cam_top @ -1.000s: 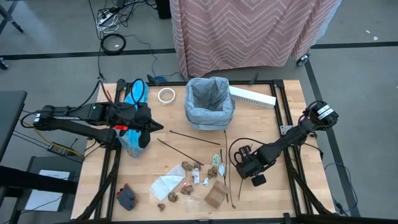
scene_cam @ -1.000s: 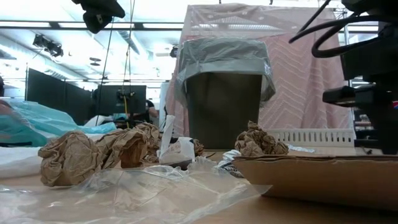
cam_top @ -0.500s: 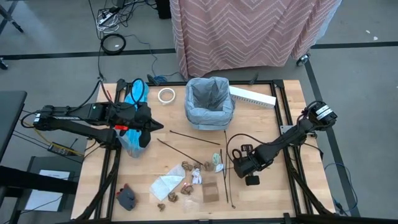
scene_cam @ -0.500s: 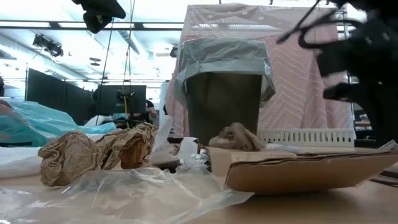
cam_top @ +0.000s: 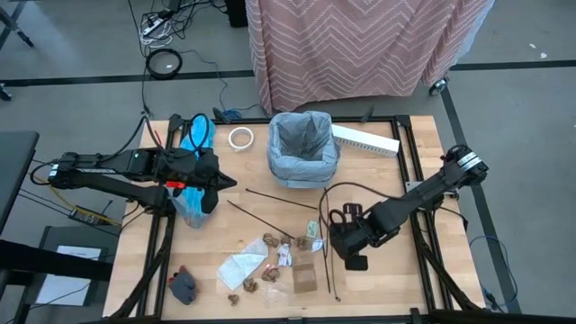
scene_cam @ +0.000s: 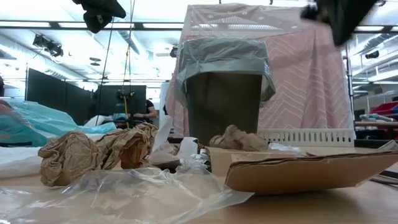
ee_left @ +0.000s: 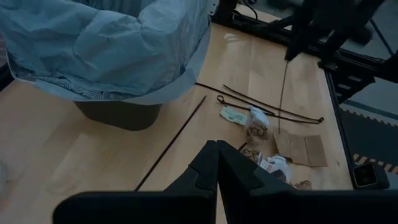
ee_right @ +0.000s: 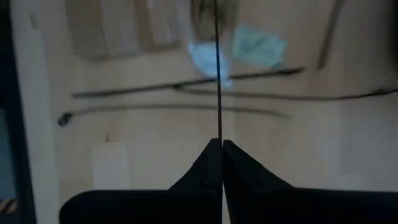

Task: Place trash/remove bag and relplace
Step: Put the zip tie into the trash bin

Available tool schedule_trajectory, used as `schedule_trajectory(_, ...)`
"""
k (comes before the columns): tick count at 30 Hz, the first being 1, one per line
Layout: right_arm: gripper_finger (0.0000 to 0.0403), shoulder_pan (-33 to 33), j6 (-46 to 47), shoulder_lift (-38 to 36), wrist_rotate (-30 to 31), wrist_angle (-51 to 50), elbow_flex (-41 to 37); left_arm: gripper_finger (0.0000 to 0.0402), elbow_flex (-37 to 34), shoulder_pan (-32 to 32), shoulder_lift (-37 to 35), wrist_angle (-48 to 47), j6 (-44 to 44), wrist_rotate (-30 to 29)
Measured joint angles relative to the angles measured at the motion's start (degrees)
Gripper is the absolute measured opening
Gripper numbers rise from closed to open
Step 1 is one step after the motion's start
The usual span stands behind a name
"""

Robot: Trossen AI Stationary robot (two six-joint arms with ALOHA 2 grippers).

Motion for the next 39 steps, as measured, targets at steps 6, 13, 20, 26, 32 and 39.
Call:
schedule_trajectory(6, 0.0000, -4.1, -4.7, 0.0, 15.8, -7.6, 16.9, 0.0015, 0.0, 0.0, 0.0, 0.8, 0.0, -0.6)
schedule_trajectory(13, 0.0000, -18.5, -17.6, -0.2, 27.8, -0.3, 32.9, 0.0015, 0.0, 0.0, 0.0, 1.8, 0.4, -2.7)
schedule_trajectory(20, 0.0000, -31.0, -34.2, 0.2, 19.4, 20.4, 33.5, 0.0015, 0.0, 0.0, 0.0, 6.9, 1.7, -5.3)
schedule_trajectory(26, 0.0000, -37.0, -38.7, 0.4, 10.1, 41.9, 22.6, 0.0015, 0.0, 0.0, 0.0, 8.7, 2.9, -6.4)
schedule_trajectory(32, 0.0000, -39.8, -33.2, -2.3, 8.0, 58.5, 6.8, 0.0015, 0.0, 0.0, 0.0, 8.7, 2.8, -6.4)
schedule_trajectory(39, 0.0000, -42.2, -25.3, -11.9, 10.0, 87.3, -17.2, 0.0015, 0.0, 0.0, 0.0, 9.7, 2.7, -7.5)
